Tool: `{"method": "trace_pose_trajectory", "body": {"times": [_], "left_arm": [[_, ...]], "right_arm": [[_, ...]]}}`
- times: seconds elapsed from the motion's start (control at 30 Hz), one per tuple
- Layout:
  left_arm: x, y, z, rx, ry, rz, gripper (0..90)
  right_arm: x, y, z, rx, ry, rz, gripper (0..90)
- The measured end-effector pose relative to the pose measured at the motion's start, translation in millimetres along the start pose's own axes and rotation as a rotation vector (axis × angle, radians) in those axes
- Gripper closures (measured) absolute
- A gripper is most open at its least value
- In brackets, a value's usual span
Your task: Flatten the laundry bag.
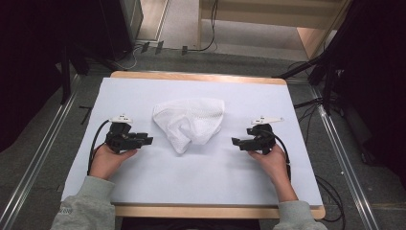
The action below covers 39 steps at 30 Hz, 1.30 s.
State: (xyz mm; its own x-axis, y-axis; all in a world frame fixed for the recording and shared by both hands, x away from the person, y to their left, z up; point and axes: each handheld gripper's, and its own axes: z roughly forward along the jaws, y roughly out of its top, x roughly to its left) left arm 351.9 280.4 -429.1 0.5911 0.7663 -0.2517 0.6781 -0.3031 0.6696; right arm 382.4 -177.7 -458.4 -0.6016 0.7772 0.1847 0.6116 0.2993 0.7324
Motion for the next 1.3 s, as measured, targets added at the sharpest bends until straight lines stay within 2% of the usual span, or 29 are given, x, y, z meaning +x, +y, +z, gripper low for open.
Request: {"method": "trace_pose_trajectory", "body": {"times": [0.07,0.1,0.17,0.33,0.43,0.63,0.73,0.9,1.3], "left_arm": [[2.1,0.2,0.6,0.006,0.002,-0.006,57.9],[3.5,0.4,0.7,0.012,0.000,-0.017,53.2],[5.5,0.8,2.0,0.018,0.011,-0.034,50.9],[6.2,2.2,3.2,0.020,0.008,-0.032,45.0],[6.0,3.7,4.3,0.024,0.005,-0.036,42.3],[5.2,5.3,5.2,0.026,-0.001,-0.033,41.1],[4.9,5.9,6.0,0.030,-0.005,-0.035,40.7],[4.1,6.5,6.4,0.024,-0.010,-0.034,40.1],[3.9,6.3,7.7,0.030,-0.007,-0.022,38.8]], "right_arm": [[0.0,-0.1,0.1,0.003,0.003,0.005,20.7],[0.8,0.1,0.3,0.010,0.017,0.019,21.0],[2.1,0.2,0.3,0.010,0.014,0.011,21.9],[7.2,2.1,2.0,0.007,0.028,0.013,20.7],[9.3,1.5,2.9,0.024,0.026,0.004,27.1],[10.4,1.5,1.9,0.031,0.016,0.002,32.2],[10.6,2.6,1.1,0.027,0.021,0.024,34.8],[10.9,3.1,1.4,0.033,0.026,0.033,38.6],[11.1,4.6,0.3,0.021,0.024,0.056,39.0]]}}
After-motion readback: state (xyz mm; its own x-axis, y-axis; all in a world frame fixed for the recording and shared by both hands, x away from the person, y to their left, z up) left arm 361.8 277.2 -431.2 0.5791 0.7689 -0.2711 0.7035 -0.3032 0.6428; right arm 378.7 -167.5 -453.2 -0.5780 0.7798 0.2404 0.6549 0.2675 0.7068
